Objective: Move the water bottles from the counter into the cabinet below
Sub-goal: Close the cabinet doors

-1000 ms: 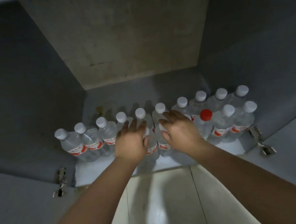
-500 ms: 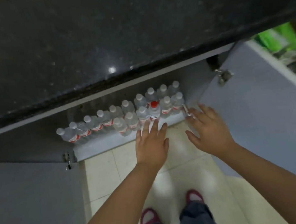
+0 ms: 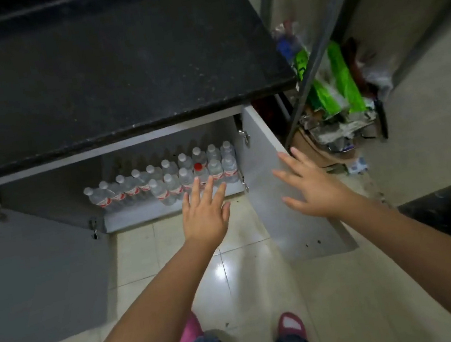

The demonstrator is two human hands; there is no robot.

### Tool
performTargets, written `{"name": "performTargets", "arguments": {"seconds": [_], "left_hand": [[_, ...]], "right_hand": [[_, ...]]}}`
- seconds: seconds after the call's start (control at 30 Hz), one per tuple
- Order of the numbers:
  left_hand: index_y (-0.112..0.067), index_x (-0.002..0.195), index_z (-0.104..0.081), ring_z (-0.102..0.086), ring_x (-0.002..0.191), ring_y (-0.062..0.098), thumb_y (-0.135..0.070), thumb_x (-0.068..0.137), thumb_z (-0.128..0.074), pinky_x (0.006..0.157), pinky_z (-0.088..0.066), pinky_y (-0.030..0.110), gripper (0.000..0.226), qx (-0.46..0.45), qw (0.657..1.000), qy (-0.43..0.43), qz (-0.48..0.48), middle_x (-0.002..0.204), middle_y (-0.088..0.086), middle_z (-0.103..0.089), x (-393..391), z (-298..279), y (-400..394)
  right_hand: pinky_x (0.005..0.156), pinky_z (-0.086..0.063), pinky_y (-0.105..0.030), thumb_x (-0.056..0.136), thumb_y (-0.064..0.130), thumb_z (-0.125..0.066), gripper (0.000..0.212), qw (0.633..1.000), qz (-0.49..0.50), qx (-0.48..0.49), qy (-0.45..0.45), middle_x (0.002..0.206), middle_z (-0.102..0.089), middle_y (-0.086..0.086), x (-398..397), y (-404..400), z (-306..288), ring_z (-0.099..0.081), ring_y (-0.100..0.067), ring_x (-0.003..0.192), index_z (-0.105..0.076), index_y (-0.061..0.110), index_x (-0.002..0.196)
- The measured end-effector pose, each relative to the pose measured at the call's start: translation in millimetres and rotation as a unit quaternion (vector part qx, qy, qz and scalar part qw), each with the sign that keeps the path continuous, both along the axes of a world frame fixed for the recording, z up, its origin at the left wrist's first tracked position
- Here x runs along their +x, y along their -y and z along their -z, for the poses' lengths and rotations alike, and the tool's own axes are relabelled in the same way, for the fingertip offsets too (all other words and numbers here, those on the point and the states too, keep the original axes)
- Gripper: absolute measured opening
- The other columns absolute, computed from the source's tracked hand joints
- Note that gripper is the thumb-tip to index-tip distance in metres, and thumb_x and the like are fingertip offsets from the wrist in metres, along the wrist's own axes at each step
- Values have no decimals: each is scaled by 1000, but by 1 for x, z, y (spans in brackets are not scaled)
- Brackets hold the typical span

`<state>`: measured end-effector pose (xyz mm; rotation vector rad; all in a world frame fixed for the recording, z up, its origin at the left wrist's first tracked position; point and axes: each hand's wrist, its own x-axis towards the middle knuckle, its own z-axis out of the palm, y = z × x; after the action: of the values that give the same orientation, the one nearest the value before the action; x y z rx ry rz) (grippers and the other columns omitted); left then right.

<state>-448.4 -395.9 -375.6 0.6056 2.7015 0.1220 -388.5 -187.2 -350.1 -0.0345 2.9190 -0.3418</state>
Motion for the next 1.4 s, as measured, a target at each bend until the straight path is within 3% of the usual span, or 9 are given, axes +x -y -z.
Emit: {"name": "performTargets", "arguments": {"seconds": [0.1,0.37,0.47,0.57,0.67,0.77,0.9,1.27,1.4], "left_hand": [[-28,149,-12,8,149,24,-38,101,-24,122,-1,43,51,-16,1000,-6,-25,161,-1,-1,19,-5,6],[-25,149,-14,7,149,24,-36,101,-23,122,-4,42,50,-65,991,13,-116,161,0,-2,49,-7,63],[-25,149,-14,7,149,24,-35,101,-24,122,-4,43,50,-86,983,11,-161,161,0,0,51,-13,103],[-24,149,-13,8,149,24,-35,101,-25,122,-4,43,51,-109,972,-2,-206,161,0,0,45,-20,155],[-23,150,-12,8,149,24,-35,101,-27,122,-4,43,53,-130,959,-18,-251,161,1,0,31,-28,214],[-20,150,-6,9,149,25,-36,101,-26,122,-4,42,56,-150,943,-28,-295,161,1,3,13,-34,281],[-17,151,-4,10,147,32,-36,100,-30,122,-5,44,60,-180,932,-27,-313,161,8,4,-30,-36,369],[-11,150,-2,-36,127,40,-35,95,-47,106,-37,42,75,-205,917,44,-340,145,28,-21,-97,-14,449],[-5,149,-3,-43,124,38,-37,98,-38,98,-45,40,69,-188,944,59,-265,139,28,-32,-90,-29,424]], "right_hand": [[120,-18,-42,93,38,-52,59,994,-6,-77,79,161,4,-6,26,-7,11,22,-14,140,-32,19,145],[111,18,-43,63,64,-6,98,992,-57,-105,35,160,-11,-9,22,64,14,19,-16,141,-44,15,138],[110,28,-49,69,66,2,95,992,-121,-29,23,157,-24,-7,6,112,16,-4,-28,149,-51,20,134],[109,-11,-48,89,59,-9,78,968,-248,25,26,113,-73,-9,-12,170,25,-64,-30,115,-77,21,94],[105,-41,-44,82,53,-37,54,953,-297,57,33,111,-74,-5,-38,223,27,-68,-23,109,-75,20,100],[122,-10,-42,96,46,-36,61,959,-275,73,9,157,-24,-11,-78,260,30,-21,-25,146,-28,13,146],[122,3,-41,98,48,-29,64,972,-205,113,-1,161,-9,-6,-125,292,27,-3,-23,149,-12,16,150],[121,-4,-41,93,45,-44,63,980,-107,166,-1,154,-30,-12,-171,322,30,-19,-27,146,-32,11,145],[107,-12,-42,80,41,-44,60,980,-108,155,-54,127,-61,-23,-170,319,39,-53,-39,125,-61,1,121]]}}
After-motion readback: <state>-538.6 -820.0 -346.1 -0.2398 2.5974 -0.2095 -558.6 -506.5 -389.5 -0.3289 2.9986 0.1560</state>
